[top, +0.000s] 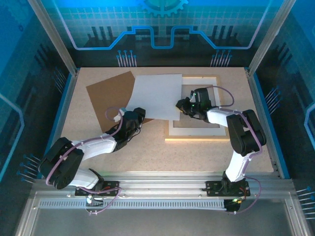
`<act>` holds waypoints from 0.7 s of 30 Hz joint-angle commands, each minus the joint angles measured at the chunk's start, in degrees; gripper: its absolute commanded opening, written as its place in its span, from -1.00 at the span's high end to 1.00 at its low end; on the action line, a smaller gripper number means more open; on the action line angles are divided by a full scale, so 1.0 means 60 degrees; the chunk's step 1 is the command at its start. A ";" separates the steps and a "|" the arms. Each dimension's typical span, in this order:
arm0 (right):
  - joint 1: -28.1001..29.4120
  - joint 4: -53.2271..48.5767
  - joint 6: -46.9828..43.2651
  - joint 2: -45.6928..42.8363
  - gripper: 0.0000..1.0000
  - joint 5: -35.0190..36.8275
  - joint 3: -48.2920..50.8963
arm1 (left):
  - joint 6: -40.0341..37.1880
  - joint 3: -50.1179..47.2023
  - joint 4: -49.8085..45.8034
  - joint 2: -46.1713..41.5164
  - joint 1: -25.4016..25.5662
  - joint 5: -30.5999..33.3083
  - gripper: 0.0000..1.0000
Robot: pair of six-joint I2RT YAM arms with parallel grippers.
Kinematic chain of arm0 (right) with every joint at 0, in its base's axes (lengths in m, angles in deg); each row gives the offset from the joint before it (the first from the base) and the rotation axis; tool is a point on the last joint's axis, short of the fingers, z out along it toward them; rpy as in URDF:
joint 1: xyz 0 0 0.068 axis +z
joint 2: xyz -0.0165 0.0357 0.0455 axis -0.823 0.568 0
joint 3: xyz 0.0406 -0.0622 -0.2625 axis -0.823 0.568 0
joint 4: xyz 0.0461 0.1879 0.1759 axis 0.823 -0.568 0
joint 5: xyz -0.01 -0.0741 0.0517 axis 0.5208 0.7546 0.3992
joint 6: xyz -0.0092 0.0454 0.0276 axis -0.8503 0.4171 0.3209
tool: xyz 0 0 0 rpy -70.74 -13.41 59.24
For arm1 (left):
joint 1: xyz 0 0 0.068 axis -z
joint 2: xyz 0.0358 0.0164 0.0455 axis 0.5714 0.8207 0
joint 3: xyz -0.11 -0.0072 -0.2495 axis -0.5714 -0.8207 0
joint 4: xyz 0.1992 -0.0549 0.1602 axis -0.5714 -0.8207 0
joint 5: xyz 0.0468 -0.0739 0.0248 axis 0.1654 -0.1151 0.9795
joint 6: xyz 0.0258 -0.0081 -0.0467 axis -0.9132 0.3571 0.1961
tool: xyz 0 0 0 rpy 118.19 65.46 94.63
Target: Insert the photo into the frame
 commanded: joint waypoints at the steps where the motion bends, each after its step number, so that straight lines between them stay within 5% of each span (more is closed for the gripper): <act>1: -0.0187 -0.0282 -0.0604 0.0194 0.90 -0.0386 -0.0531 | -0.0252 -0.0127 -0.0133 -0.0433 0.0048 -0.0030 -0.32; 5: -0.0483 -0.0813 -0.1209 0.0122 0.99 -0.0669 -0.0766 | -0.0462 -0.0098 -0.0955 -0.0885 0.0033 -0.0082 -0.96; 16: -0.1602 -0.4792 -0.4670 -0.0110 0.98 -0.1692 -0.2426 | -0.2939 0.0187 -0.4922 -0.3431 -0.0066 0.1085 -0.98; 21: -0.1973 -0.6390 -0.5736 -0.0250 1.00 -0.1545 -0.3042 | -0.4818 0.0352 -0.4219 -0.3328 -0.1060 -0.0339 -0.98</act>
